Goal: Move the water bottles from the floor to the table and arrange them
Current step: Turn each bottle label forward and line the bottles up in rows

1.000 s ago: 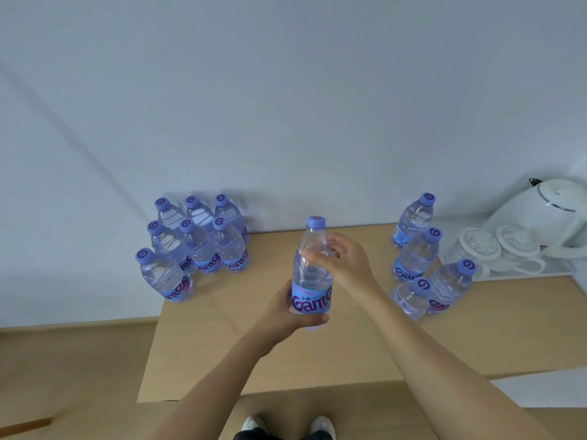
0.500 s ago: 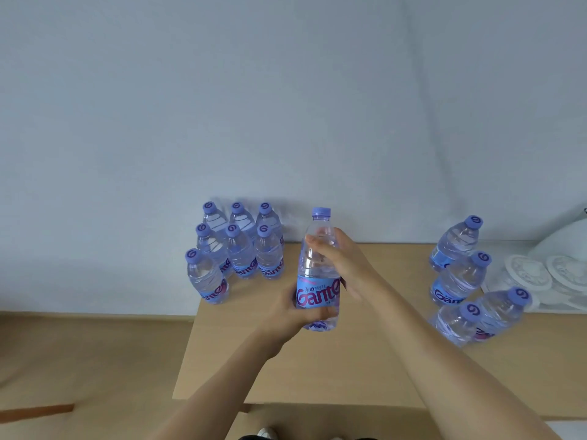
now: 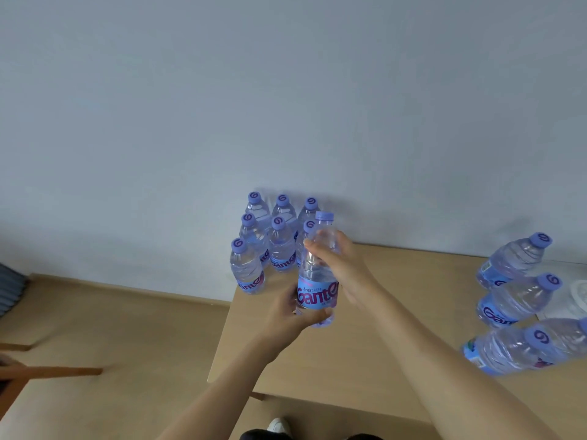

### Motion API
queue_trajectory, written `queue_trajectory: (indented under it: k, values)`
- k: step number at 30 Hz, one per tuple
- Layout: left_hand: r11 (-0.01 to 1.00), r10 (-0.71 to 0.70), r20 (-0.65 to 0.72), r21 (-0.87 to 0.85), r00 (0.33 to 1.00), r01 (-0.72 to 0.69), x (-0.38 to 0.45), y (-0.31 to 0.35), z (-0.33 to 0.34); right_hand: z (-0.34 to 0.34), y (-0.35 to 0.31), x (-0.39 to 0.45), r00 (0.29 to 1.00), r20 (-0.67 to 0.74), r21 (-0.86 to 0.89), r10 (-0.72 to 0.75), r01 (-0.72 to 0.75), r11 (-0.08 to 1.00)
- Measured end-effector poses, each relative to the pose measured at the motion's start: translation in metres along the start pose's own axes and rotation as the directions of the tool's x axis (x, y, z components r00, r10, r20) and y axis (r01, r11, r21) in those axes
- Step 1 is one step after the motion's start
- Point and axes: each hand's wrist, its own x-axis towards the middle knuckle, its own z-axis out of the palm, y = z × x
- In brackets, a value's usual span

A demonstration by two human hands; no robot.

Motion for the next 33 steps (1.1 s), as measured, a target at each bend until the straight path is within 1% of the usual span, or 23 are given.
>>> queue_trajectory:
  k: [4, 7, 9, 12, 13, 16, 18, 21, 24, 26, 33]
  values:
    - [1.000, -0.007, -0.068, 0.000, 0.998, 0.007, 0.002, -0.015, -0.017, 0.008, 0.008, 0.014, 0.994, 0.068, -0.234, 0.082, -0.064, 0.970]
    - [0.999, -0.022, -0.136, 0.026, 0.990, 0.026, 0.004, -0.030, -0.031, 0.015, 0.013, 0.019, 0.988, 0.091, -0.311, 0.125, -0.091, 0.946]
    - [0.999, -0.021, -0.147, 0.038, 0.989, 0.027, 0.004, -0.037, -0.039, 0.020, 0.019, 0.021, 0.990, 0.083, -0.323, 0.117, -0.084, 0.943]
    - [1.000, -0.022, -0.151, -0.008, 0.988, 0.021, 0.008, -0.043, -0.047, 0.029, 0.032, 0.024, 0.992, 0.084, -0.356, 0.093, -0.057, 0.933]
    - [1.000, -0.017, -0.157, 0.002, 0.987, 0.017, 0.010, -0.045, -0.051, 0.033, 0.037, 0.026, 0.993, 0.083, -0.383, 0.089, -0.051, 0.922]
    - [0.992, 0.018, -0.173, 0.129, 0.985, 0.004, 0.018, -0.055, -0.061, 0.041, 0.052, 0.030, 0.995, 0.092, -0.460, 0.039, 0.007, 0.888]
    - [0.992, -0.009, -0.191, 0.121, 0.982, 0.032, 0.023, -0.062, -0.065, 0.046, 0.059, 0.032, 0.996, 0.086, -0.500, 0.003, 0.041, 0.865]
    - [0.996, -0.036, -0.218, 0.075, 0.975, 0.053, 0.033, -0.075, -0.066, 0.051, 0.069, 0.034, 0.996, 0.090, -0.534, -0.030, 0.073, 0.843]
    - [0.995, -0.093, -0.238, 0.004, 0.967, 0.097, 0.042, -0.084, -0.066, 0.054, 0.080, 0.037, 0.998, 0.044, -0.538, -0.042, 0.059, 0.841]
    - [0.994, -0.105, -0.249, -0.023, 0.963, 0.103, 0.047, -0.087, -0.065, 0.056, 0.086, 0.038, 0.999, 0.017, -0.531, -0.052, 0.053, 0.846]
    - [0.995, -0.100, -0.301, -0.010, 0.948, 0.101, 0.061, -0.090, -0.064, 0.064, 0.095, 0.045, 0.994, -0.001, -0.524, -0.110, 0.094, 0.847]
